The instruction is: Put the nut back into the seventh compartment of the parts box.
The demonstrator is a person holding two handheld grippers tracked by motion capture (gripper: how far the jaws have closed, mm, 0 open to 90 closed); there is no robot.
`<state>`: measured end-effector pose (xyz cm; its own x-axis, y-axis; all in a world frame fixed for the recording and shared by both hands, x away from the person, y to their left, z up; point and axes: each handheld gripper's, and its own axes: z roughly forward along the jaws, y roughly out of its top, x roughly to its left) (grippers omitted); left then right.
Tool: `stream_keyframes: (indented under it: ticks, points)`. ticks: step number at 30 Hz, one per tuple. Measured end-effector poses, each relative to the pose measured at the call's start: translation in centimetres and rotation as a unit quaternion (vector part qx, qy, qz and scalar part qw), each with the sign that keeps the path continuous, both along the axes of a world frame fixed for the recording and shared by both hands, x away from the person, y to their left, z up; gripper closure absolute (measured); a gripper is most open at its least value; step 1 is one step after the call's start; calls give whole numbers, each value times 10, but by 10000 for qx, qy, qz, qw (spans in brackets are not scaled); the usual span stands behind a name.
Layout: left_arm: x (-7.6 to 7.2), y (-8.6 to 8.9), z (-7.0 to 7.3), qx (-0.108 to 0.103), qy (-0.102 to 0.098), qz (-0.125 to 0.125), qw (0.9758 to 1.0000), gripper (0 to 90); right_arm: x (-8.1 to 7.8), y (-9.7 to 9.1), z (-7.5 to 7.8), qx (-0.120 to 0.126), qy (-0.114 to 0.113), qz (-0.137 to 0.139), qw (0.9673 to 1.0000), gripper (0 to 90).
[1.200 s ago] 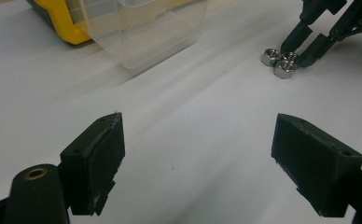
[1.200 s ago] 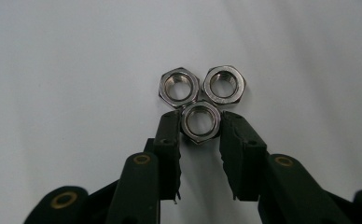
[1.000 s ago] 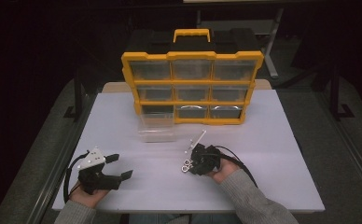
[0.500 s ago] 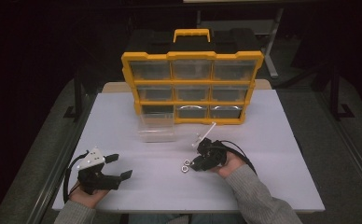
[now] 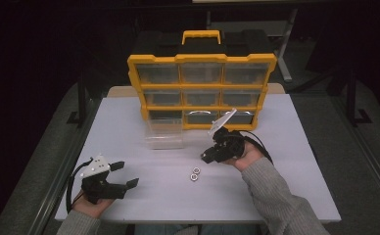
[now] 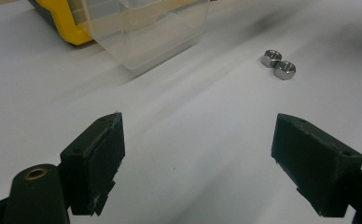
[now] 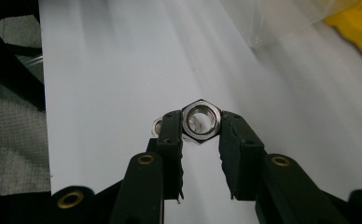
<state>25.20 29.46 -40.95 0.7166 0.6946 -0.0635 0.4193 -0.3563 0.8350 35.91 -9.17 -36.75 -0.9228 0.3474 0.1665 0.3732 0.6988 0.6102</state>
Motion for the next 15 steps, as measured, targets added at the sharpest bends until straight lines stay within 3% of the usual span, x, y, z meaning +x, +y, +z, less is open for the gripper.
stream_keyframes:
  ticks: [15]
  points:
    - [0,0,0,3,9,-15,10000,173,25,9,38,74,-236,37,9997,691]
